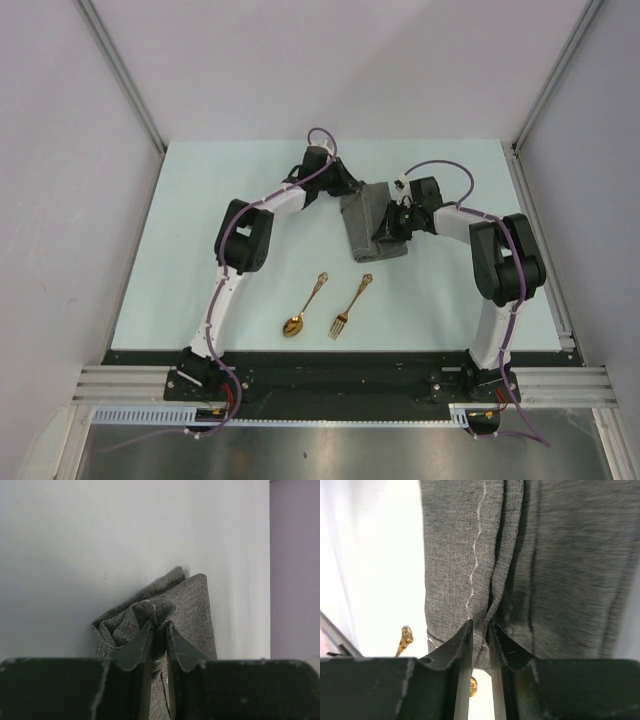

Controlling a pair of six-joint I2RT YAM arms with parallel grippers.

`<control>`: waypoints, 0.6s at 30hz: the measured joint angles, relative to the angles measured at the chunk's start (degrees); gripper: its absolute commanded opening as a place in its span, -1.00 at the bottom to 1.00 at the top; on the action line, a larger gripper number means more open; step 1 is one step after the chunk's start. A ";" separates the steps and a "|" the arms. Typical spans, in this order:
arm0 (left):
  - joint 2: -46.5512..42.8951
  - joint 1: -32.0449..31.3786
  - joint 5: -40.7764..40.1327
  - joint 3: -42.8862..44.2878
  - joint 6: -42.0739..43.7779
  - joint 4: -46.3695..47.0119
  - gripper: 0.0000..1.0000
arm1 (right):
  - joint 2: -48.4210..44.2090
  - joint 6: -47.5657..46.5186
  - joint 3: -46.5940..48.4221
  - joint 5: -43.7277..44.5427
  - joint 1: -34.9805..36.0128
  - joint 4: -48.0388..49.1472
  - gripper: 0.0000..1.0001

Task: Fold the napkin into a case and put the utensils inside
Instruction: Fold the lower triangle-folded napkin at the center of the board.

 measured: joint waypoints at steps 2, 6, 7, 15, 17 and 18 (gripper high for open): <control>-0.07 0.00 0.00 -0.44 -0.13 0.33 -0.63 | 0.00 1.44 -0.94 -1.20 0.39 1.64 -0.57; -0.11 0.00 0.02 -1.16 -0.50 0.85 -0.63 | 0.00 3.78 -2.78 -3.06 0.57 3.93 -0.58; -0.11 0.00 0.02 -1.22 -0.61 0.96 -0.63 | 0.00 4.17 -2.93 -3.48 0.61 4.26 -0.56; -0.24 0.00 0.11 -1.27 -0.28 0.59 0.31 | -0.11 3.67 -2.91 -3.85 -0.46 3.58 -0.39; -1.05 0.02 0.42 -1.14 0.42 -0.07 0.70 | -0.37 2.99 -2.86 -3.50 -1.38 2.67 -0.32; -1.79 -0.04 0.33 -1.14 1.46 -1.14 0.72 | -0.57 2.67 -2.82 -3.43 -1.90 2.19 -0.30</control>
